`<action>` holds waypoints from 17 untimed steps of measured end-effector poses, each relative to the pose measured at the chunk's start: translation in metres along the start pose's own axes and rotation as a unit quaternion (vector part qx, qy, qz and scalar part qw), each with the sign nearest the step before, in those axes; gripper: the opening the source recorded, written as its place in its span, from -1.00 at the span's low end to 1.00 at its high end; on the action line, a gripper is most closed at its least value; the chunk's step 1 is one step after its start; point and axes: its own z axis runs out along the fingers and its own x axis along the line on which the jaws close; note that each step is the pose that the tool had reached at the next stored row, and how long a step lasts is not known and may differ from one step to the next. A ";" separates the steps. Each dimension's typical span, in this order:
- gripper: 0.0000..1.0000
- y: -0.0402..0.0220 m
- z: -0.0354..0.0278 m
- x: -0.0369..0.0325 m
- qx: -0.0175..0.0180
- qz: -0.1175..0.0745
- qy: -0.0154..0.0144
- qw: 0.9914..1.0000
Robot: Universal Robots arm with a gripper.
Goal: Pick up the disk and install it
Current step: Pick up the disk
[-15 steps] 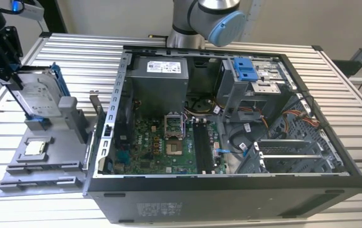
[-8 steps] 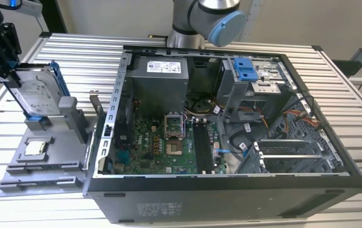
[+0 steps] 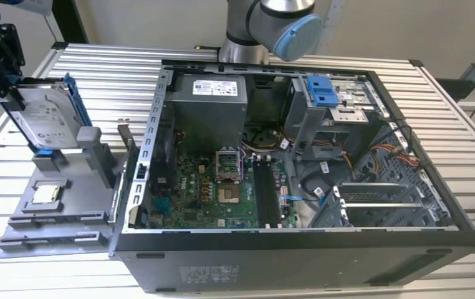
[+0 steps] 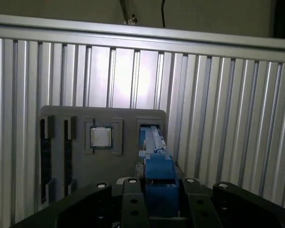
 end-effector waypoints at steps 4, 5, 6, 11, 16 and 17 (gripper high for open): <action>-1.00 0.0000 -0.0048 -0.0001 0.000 0.000 0.000 1.000; -1.00 0.0000 -0.0059 -0.0001 0.000 0.000 0.000 1.000; -1.00 0.0000 -0.0069 -0.0001 0.000 0.000 0.000 1.000; -1.00 0.0000 -0.0122 -0.0002 0.000 0.000 0.000 1.000; -1.00 0.0000 -0.0171 -0.0002 0.000 0.000 0.000 1.000; -1.00 0.0000 -0.0182 -0.0002 0.000 0.000 0.000 1.000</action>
